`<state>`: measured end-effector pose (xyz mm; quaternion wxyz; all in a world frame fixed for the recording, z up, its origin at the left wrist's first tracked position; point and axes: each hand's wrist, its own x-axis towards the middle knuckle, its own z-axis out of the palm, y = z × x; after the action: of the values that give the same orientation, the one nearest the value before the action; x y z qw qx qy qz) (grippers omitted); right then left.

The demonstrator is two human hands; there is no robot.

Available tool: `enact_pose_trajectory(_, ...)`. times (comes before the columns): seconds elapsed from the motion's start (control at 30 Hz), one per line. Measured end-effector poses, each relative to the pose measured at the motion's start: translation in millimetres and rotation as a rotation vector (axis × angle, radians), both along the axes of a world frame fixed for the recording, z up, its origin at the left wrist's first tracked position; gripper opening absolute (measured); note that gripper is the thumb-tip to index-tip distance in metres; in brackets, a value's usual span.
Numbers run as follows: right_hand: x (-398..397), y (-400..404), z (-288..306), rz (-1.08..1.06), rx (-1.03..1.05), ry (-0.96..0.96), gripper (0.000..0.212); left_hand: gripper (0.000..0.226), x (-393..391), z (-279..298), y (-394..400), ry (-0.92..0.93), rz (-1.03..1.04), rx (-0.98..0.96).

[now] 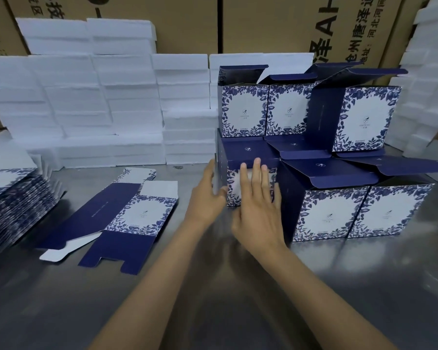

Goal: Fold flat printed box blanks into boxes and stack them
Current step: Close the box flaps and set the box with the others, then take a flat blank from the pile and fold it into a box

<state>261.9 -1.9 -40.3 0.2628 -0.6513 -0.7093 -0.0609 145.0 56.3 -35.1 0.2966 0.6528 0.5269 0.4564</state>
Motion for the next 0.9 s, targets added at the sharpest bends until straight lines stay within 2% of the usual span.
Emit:
enact_pose_trajectory(0.07, -12, -10, -4, 0.029, -0.007, 0.127, 0.08, 0.062, -18, -2, -10, 0.047, 0.08, 0.01)
enact_pose_trajectory(0.17, -32, -17, -6, 0.12, -0.04, 0.339, 0.041, 0.044, -60, 2, -24, 0.102, 0.205, 0.022)
enact_pose_trajectory(0.23, -49, -16, -7, 0.167, -0.131, 0.381, 0.029, 0.037, -97, 1, -31, 0.11, 0.299, -0.007)
enact_pose_trajectory(0.33, -75, -10, -14, 0.249, -0.306, 0.296, 0.039, 0.039, -152, -6, -41, 0.214, 0.511, -0.07)
enact_pose_trajectory(0.43, -96, -1, -20, 0.252, -0.395, 0.263, 0.049, 0.044, -191, -15, -48, 0.484, 0.719, -0.172)
enact_pose_trajectory(0.5, -104, 4, -22, 0.231, -0.4, 0.292, 0.052, 0.055, -207, -23, -48, 0.57, 0.738, -0.344)
enact_pose_trajectory(0.57, -109, 8, -24, 0.226, -0.404, 0.325, 0.052, 0.059, -216, -27, -46, 0.579, 0.703, -0.46)
enact_pose_trajectory(0.77, -115, 17, -28, 0.187, -0.408, 0.411, 0.045, 0.045, -220, -19, -39, 0.312, 0.817, -0.323)
enact_pose_trajectory(0.8, -113, 18, -26, 0.175, -0.422, 0.483, 0.045, 0.039, -222, -17, -39, 0.213, 0.803, -0.32)
enact_pose_trajectory(0.9, -104, 15, -24, 0.197, -0.445, 0.77, 0.04, 0.024, -220, -4, -46, -0.262, 0.706, -0.32)
